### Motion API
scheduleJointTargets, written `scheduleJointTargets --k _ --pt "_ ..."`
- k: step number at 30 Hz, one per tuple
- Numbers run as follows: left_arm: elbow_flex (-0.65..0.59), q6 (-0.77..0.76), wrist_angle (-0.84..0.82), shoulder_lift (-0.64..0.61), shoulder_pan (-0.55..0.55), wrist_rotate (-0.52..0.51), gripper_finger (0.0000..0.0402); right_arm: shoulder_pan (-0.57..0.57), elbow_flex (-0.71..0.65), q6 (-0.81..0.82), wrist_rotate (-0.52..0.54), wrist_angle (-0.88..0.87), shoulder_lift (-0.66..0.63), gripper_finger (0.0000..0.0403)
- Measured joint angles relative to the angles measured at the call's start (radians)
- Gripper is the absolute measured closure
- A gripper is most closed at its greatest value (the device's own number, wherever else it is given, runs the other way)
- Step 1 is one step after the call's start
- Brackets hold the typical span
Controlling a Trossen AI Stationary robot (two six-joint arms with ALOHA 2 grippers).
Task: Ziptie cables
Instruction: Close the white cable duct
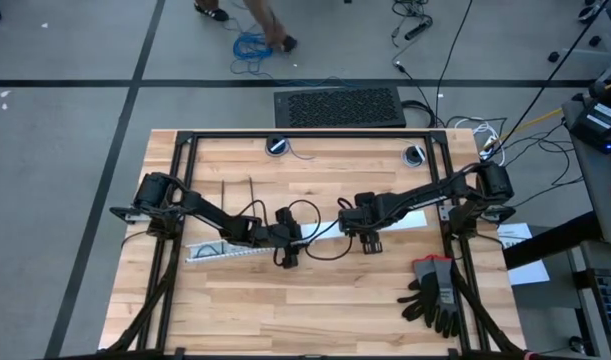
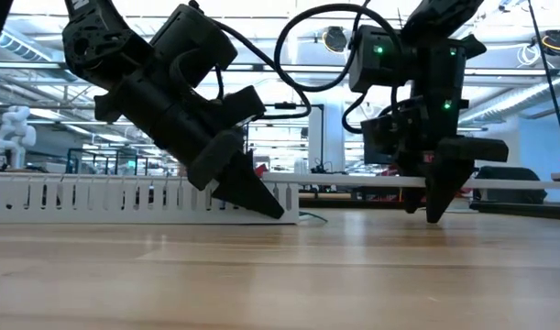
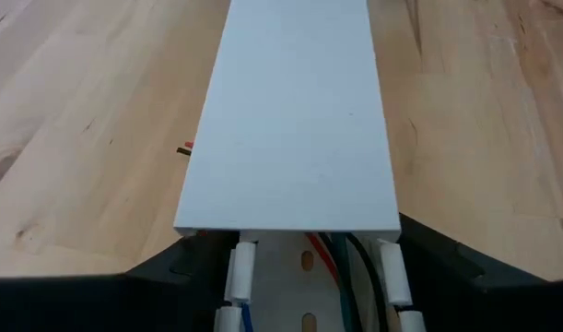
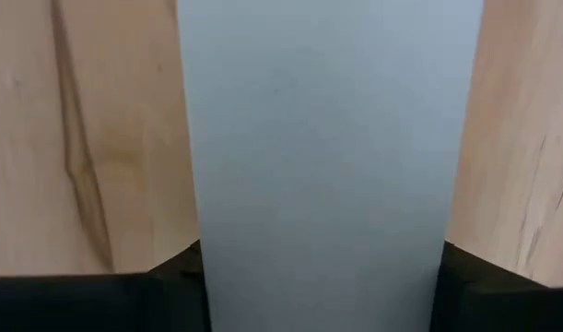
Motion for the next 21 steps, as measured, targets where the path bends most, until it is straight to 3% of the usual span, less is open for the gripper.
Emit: scheduleJointTargets --k 9,21 --pt "0.000 -0.030 -0.016 0.000 0.002 -0.005 0.0134 0.016 0.000 0.001 0.001 0.017 0.000 0.0203" --pt "-0.002 -0.034 -0.011 0.001 0.001 -0.004 0.0130 0.015 -0.001 -0.039 -0.001 0.042 0.013 0.0203"
